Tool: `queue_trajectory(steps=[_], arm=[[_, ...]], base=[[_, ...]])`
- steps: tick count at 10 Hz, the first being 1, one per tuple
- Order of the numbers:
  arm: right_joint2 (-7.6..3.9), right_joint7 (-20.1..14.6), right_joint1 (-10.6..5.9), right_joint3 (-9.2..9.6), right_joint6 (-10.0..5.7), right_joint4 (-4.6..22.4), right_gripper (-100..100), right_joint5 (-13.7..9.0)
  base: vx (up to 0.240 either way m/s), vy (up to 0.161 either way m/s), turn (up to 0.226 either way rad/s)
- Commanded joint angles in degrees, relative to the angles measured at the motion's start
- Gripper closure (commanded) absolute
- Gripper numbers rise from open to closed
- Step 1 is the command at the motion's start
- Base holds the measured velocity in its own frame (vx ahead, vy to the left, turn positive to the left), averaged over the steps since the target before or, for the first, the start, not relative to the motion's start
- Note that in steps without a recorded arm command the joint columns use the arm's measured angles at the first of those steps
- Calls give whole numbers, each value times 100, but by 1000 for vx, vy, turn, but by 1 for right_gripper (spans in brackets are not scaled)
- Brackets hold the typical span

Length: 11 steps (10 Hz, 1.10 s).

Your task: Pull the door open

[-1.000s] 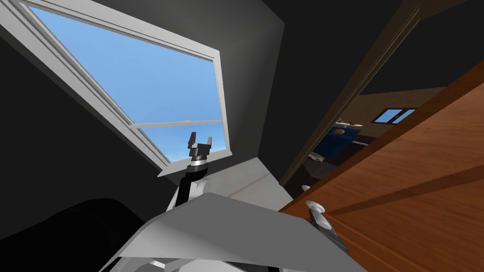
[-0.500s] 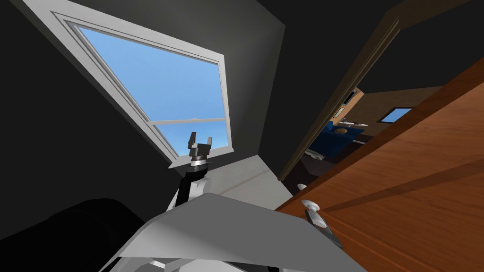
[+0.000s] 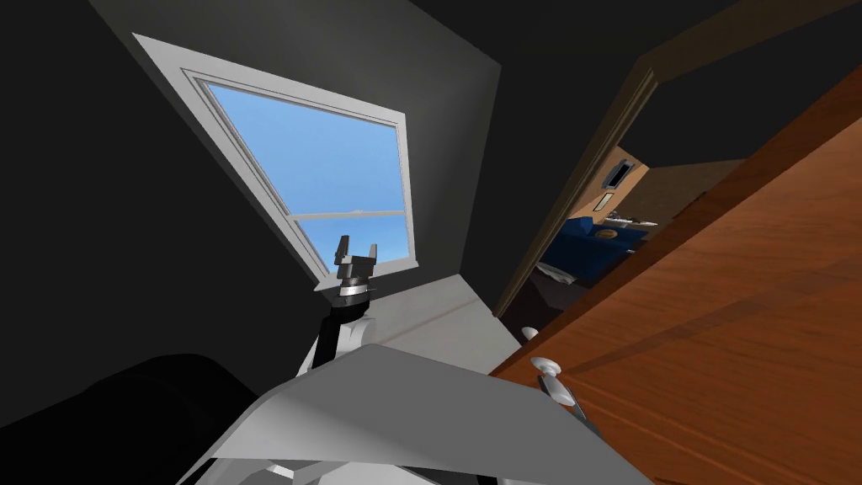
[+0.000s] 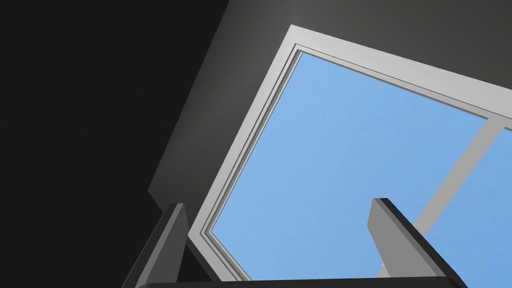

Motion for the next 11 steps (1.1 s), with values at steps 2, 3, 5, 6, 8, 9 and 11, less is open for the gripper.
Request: queue_trajectory(steps=[2,3,5,6,8,9,11], arm=[[-39,-42,-5,52,-84,40,100,57],[-58,-63,-7,77,-125,60,100,85],[-101,-111,-12,136,-220,104,100,149],[-124,-135,-15,166,-269,128,100,182],[-167,-183,-20,225,-364,173,100,247],[-187,-204,-23,251,-406,193,100,275],[-220,-241,-27,296,-479,228,100,325]], base=[[-157,-28,90],[-178,-36,66],[-198,-30,82],[-186,-48,87],[-179,-41,91],[-191,-27,77],[-200,-24,77]])
